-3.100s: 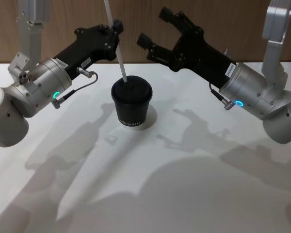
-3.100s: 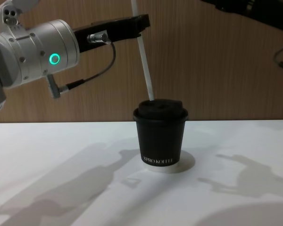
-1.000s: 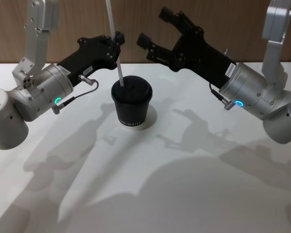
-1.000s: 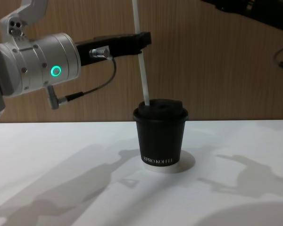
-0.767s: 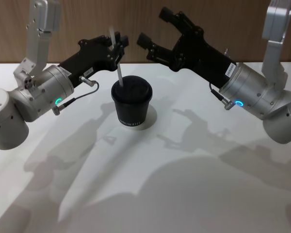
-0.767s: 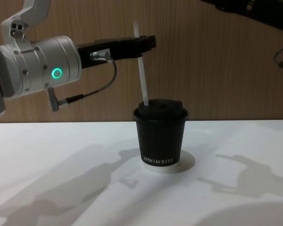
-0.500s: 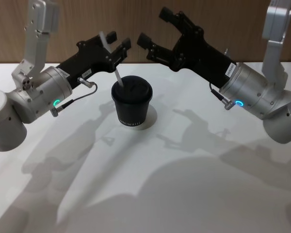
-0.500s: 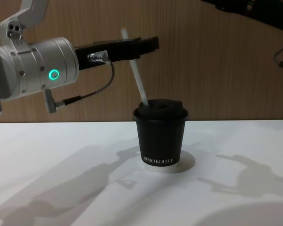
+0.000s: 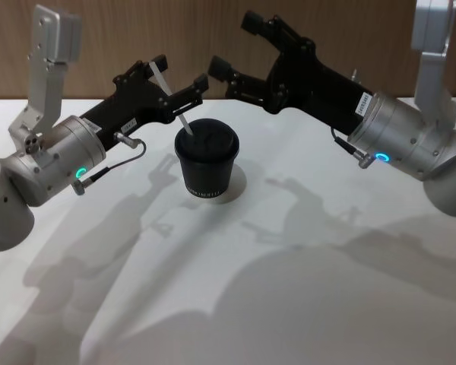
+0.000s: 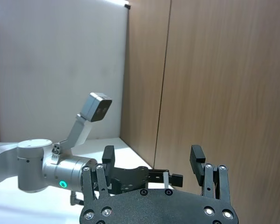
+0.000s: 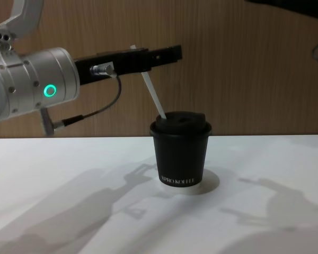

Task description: Pick up the straw with one hand, pass it to the other hand, and insert it into the cup.

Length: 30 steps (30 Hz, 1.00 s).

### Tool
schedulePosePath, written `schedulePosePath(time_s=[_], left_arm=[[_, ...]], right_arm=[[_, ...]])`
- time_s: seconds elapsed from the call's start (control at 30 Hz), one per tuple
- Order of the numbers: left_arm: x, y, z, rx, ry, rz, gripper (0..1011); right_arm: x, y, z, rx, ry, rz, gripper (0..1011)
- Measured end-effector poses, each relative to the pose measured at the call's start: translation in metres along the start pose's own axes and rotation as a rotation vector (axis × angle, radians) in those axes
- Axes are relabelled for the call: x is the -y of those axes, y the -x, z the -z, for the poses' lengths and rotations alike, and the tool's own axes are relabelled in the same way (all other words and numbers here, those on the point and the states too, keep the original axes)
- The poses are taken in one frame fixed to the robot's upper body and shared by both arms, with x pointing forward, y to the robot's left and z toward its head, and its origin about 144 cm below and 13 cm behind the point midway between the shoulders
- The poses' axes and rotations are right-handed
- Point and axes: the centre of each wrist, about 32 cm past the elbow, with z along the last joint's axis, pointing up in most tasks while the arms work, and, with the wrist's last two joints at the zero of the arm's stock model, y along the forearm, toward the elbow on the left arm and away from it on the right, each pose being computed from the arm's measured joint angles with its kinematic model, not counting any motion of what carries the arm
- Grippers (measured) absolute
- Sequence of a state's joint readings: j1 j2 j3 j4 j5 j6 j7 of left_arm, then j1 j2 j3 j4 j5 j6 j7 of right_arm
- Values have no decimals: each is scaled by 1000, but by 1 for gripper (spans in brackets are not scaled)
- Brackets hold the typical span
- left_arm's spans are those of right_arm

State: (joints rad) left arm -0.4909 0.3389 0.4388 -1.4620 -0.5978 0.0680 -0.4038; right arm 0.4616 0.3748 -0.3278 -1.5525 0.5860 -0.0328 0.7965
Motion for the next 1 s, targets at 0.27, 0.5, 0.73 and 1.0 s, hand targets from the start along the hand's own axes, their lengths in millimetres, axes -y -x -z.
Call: schedulePosePath(time_s=[0.27,0.5,0.73,1.0], left_arm=[[-9,2,6,-17,-4,-18,1003],[-15,5,10,-28,-7,-31,1003],[-22,9,12,-33,-9,-44,1003],[-30,19,12,-22,-2,-68,1003]], right_arm=[[-1,5,-17,7,43,-46,1001],[0,10,-28,14,60,-62,1001],[5,17,-34,13,72,-52,1001],[17,27,-36,-7,77,-30,1001]])
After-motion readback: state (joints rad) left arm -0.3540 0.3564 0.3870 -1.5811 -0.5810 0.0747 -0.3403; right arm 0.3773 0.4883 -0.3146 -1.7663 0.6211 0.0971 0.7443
